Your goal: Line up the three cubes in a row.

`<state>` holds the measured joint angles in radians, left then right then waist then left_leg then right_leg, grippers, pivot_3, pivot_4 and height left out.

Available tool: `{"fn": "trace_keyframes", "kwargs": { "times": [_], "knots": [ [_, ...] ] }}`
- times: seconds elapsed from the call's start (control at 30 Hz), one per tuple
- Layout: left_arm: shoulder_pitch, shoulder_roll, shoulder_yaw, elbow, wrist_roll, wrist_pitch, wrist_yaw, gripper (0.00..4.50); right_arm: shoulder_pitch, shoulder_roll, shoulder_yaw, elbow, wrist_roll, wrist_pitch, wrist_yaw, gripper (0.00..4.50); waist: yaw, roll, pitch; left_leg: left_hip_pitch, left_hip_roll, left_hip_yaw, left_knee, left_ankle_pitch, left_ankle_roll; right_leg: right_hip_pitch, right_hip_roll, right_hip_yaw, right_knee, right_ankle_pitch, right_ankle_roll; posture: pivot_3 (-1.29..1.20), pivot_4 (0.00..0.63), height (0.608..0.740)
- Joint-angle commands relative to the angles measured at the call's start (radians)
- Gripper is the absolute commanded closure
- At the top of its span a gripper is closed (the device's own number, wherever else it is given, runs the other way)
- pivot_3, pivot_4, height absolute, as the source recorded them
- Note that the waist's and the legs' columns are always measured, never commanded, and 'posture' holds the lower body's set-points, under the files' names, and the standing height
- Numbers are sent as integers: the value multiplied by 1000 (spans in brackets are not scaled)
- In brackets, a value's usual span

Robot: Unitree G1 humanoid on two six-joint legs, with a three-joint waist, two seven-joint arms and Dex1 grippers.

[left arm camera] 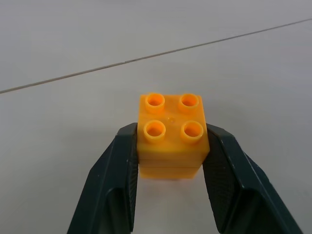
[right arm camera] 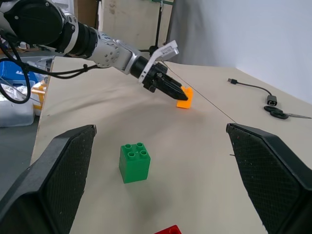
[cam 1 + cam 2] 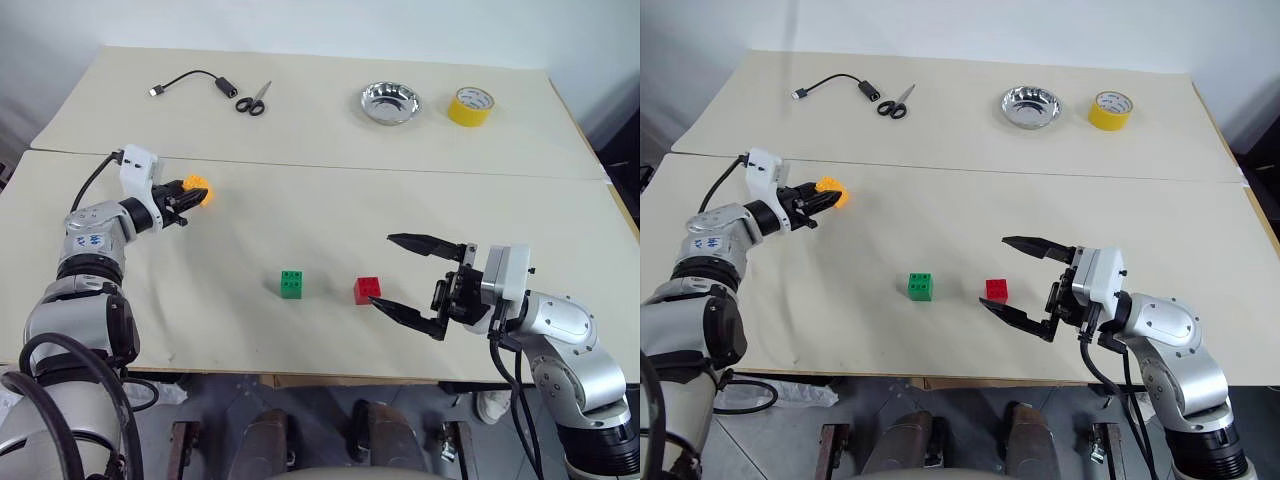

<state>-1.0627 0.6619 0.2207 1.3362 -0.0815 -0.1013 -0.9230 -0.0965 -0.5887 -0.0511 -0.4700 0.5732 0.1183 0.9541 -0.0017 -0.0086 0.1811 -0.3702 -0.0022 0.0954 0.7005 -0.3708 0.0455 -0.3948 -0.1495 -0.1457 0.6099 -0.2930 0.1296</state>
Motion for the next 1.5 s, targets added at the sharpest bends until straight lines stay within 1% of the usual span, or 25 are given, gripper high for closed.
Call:
{"fn": "trace_keyframes", "kwargs": {
  "times": [0.03,0.1,0.17,0.23,0.3,0.4,0.6,0.8,0.93,1.0,1.1,1.17,1.23,1.27,1.4,1.43,1.5],
  "knots": [
    [-6,52,14,-85,-43,-78,-234,3015,11,-21,-40,-45,17,-2,0,0,0,0,0,0,0,0,0,0,0,0,0,0,0,0,0,0,150,740],
    [20,78,-13,-148,-51,-127,-433,3015,18,-33,-53,-43,22,-2,9,0,0,0,0,0,0,0,0,0,0,0,0,0,0,0,0,0,150,740],
    [86,109,-74,-249,-43,-162,-623,3015,33,-48,-69,-39,35,-4,26,0,-2,0,0,0,0,0,0,0,0,0,0,0,0,0,0,0,150,740],
    [189,122,-156,-406,-128,-147,-687,3015,53,-65,-78,-36,66,-1,70,0,-2,1,0,1,0,1,-1,0,0,0,0,0,0,0,0,0,150,740],
    [258,136,-216,-511,-206,-130,-691,3015,63,-79,-82,-31,84,1,101,0,-1,1,0,1,3,0,-1,0,0,0,0,0,0,0,0,0,150,740],
    [334,169,-314,-601,-283,-139,-691,3015,73,-110,-86,-4,85,-5,161,0,1,1,0,0,6,0,3,0,0,1,0,1,1,0,0,0,150,740],
    [371,147,-376,-610,-332,-151,-691,3015,91,-182,-82,63,49,-18,268,0,9,1,0,0,6,0,6,-1,2,2,-1,1,1,0,0,0,150,740],
    [376,160,-489,-609,-349,-182,-691,3015,84,-184,-84,80,51,-6,279,0,6,1,0,0,6,0,6,-1,2,2,-1,1,2,0,0,0,150,740],
    [364,169,-502,-614,-366,-144,-691,3015,76,-175,-78,85,48,-2,272,0,7,1,0,0,6,0,6,-1,2,2,-1,1,2,0,0,0,150,740],
    [358,175,-496,-604,-347,-140,-691,2269,73,-171,-74,89,45,-4,271,0,8,1,0,0,6,0,6,-1,2,2,-1,1,2,0,0,0,150,740],
    [371,187,-467,-635,-361,-120,-691,1359,69,-165,-74,96,44,-7,268,0,7,1,0,0,6,0,6,-1,2,2,-1,1,2,0,0,0,150,740],
    [390,187,-412,-677,-393,-105,-691,745,67,-163,-76,102,42,-12,269,0,5,1,0,0,6,0,6,-1,2,2,-1,1,1,0,0,0,150,740],
    [430,215,-346,-736,-429,-47,-677,95,61,-166,-91,109,49,-11,269,0,3,1,0,0,6,0,6,-1,2,2,-1,1,1,0,0,0,150,740],
    [455,236,-317,-764,-443,-12,-669,11,57,-169,-99,114,53,-12,270,0,2,1,0,0,6,-1,6,-1,1,2,-1,1,1,0,0,0,150,740],
    [552,294,-190,-808,-473,53,-624,11,38,-181,-125,140,61,-13,285,0,-3,1,0,0,8,0,6,-1,1,2,0,1,1,0,0,0,150,740],
    [584,312,-163,-812,-455,38,-601,11,31,-192,-130,148,66,-4,296,0,-3,2,0,1,8,0,6,-1,1,2,0,1,2,0,0,0,150,740],
    [654,360,-106,-840,-462,59,-625,11,16,-238,-139,172,78,36,333,0,-1,2,0,1,7,0,6,-1,1,2,0,1,2,0,0,0,150,740]
  ]
}}
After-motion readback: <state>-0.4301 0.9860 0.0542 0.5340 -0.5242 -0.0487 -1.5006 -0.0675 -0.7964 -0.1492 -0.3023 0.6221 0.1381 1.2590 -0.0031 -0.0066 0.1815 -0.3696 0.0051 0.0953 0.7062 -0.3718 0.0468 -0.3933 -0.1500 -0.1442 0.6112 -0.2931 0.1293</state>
